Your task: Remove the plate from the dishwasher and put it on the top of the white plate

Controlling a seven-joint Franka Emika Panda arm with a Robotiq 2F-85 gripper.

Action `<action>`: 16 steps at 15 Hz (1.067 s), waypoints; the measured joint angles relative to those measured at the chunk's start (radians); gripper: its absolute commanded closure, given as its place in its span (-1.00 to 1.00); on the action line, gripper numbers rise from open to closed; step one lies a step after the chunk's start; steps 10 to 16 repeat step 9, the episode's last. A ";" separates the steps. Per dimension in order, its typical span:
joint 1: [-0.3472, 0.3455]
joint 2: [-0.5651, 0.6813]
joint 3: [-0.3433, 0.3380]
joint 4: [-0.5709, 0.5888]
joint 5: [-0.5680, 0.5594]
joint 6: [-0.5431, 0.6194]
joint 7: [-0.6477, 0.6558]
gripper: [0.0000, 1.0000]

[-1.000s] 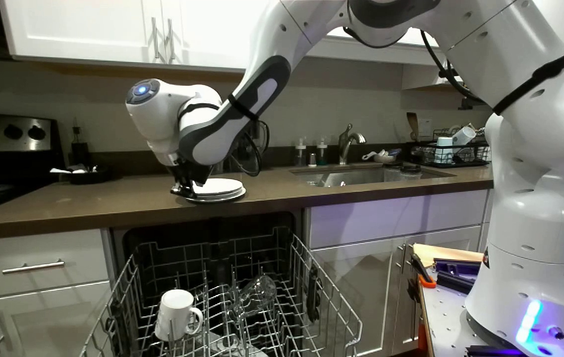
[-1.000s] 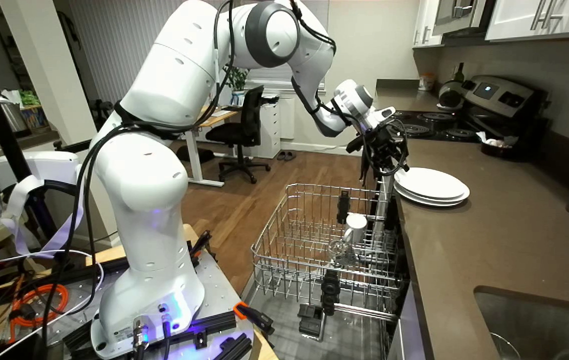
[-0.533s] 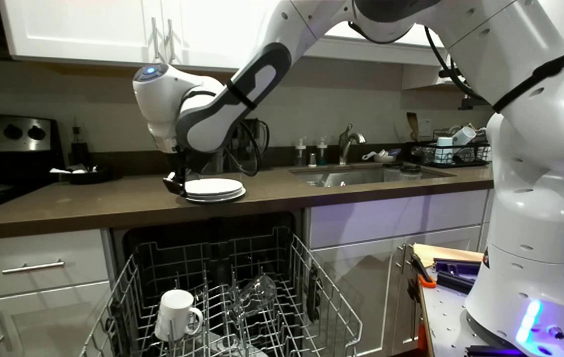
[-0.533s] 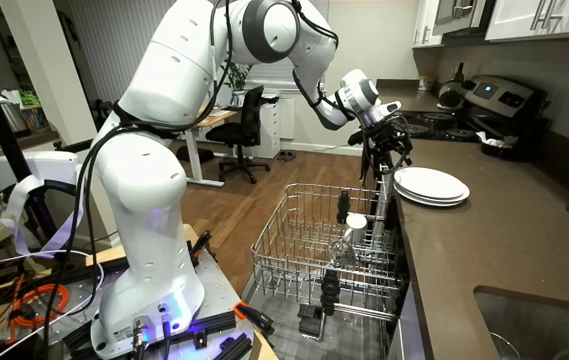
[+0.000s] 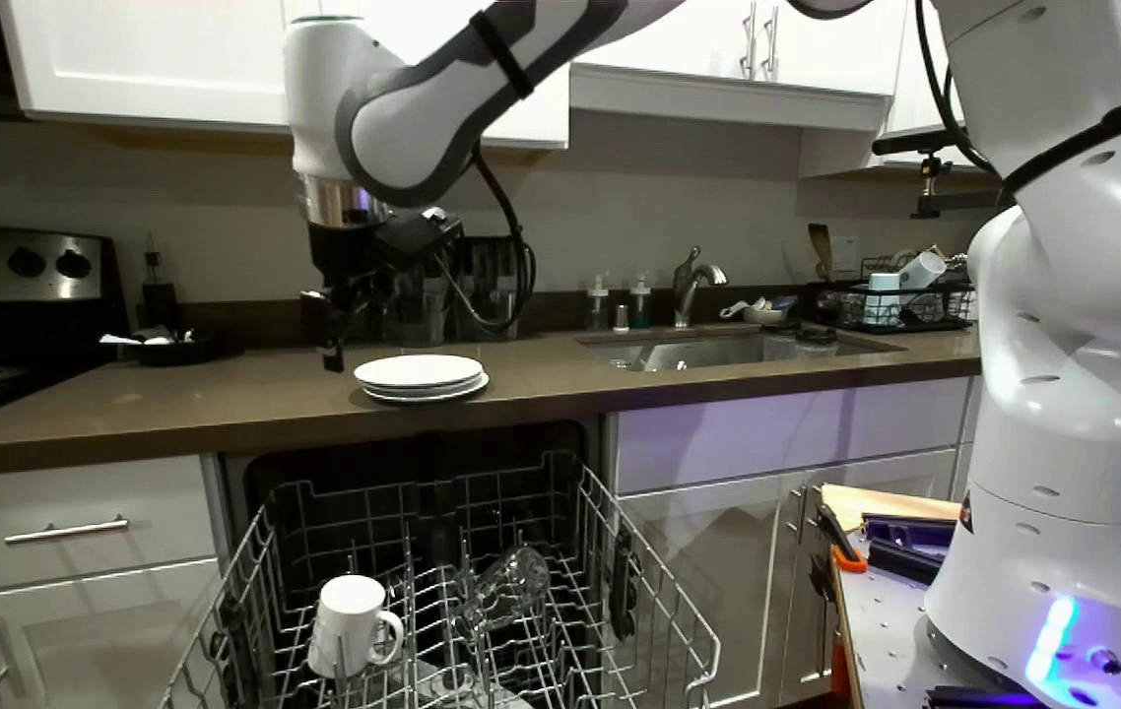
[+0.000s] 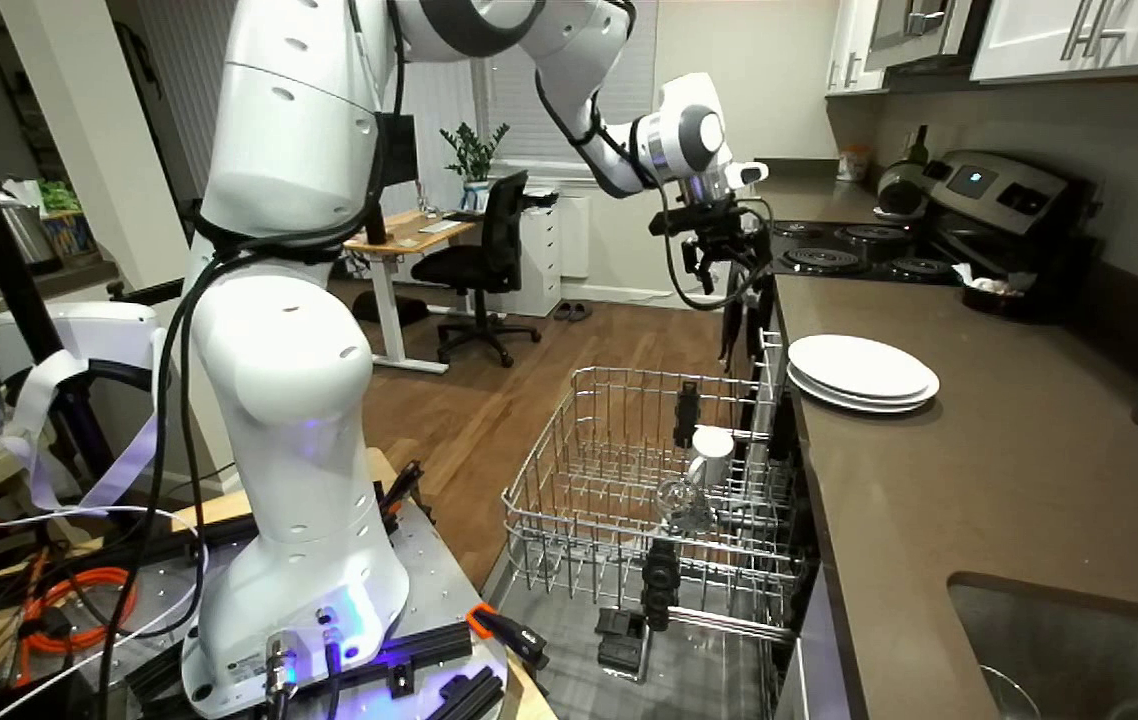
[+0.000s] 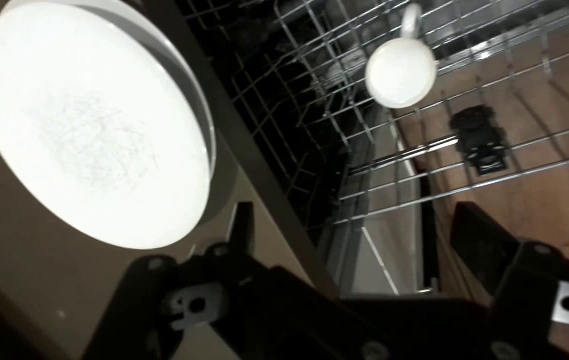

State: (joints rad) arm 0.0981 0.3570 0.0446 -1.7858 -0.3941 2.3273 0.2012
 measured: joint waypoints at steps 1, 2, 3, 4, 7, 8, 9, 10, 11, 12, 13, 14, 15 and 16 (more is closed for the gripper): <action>0.000 -0.045 0.013 -0.040 0.054 -0.012 -0.042 -1.00; 0.000 -0.090 0.026 -0.079 0.108 -0.029 -0.085 -1.00; 0.000 -0.134 0.038 -0.114 0.155 -0.052 -0.122 -1.00; 0.000 -0.176 0.047 -0.147 0.196 -0.079 -0.156 -1.00; 0.004 -0.202 0.047 -0.163 0.203 -0.086 -0.160 -1.00; 0.004 -0.193 0.044 -0.161 0.203 -0.085 -0.160 -1.00; 0.004 -0.186 0.042 -0.160 0.203 -0.083 -0.160 -1.00; 0.004 -0.186 0.042 -0.160 0.203 -0.083 -0.160 -1.00; 0.004 -0.186 0.042 -0.160 0.203 -0.083 -0.160 -1.00; 0.004 -0.186 0.042 -0.160 0.203 -0.083 -0.160 -1.00; 0.004 -0.186 0.042 -0.160 0.203 -0.083 -0.160 -1.00; 0.004 -0.186 0.042 -0.160 0.203 -0.083 -0.160 -1.00; 0.004 -0.186 0.042 -0.160 0.203 -0.083 -0.160 -1.00; 0.004 -0.186 0.042 -0.160 0.203 -0.083 -0.160 -1.00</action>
